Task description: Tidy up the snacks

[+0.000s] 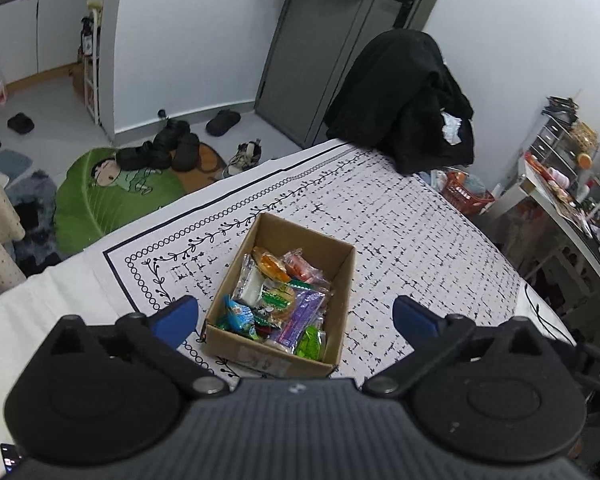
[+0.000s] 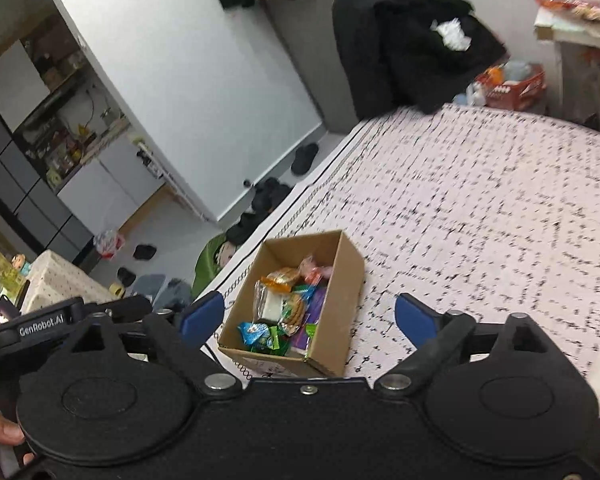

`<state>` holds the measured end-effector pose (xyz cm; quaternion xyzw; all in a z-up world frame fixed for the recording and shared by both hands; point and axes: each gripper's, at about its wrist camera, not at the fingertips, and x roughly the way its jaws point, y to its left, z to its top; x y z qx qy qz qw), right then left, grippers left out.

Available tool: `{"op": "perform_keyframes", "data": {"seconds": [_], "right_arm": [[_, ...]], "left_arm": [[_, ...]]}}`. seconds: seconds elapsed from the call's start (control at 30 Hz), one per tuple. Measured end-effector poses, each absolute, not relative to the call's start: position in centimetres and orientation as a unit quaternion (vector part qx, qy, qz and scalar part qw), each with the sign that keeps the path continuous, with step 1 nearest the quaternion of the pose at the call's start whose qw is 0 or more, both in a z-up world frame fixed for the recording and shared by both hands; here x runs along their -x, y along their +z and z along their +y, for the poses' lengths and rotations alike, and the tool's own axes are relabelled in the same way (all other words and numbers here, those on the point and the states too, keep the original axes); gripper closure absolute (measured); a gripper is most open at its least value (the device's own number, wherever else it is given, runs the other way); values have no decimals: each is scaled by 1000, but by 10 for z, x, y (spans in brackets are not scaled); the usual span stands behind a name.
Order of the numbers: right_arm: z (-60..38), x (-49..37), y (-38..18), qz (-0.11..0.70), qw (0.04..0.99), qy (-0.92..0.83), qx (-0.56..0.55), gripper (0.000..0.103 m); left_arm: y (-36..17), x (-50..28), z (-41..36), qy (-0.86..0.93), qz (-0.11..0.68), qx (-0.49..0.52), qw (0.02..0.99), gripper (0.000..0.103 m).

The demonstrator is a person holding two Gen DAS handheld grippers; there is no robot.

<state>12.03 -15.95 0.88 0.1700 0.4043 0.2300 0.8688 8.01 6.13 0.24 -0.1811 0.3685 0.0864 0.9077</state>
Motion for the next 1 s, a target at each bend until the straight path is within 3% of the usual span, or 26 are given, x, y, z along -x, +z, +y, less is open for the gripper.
{"op": "perform_keyframes", "data": {"seconds": [0.23, 1.0], "right_arm": [[-177, -90, 27, 378, 888, 209, -158, 0], [-184, -9, 48, 333, 920, 182, -100, 0]], "left_arm": [[13, -55, 49, 75, 357, 167, 916, 0], [27, 26, 56, 56, 329, 154, 930, 0]]}}
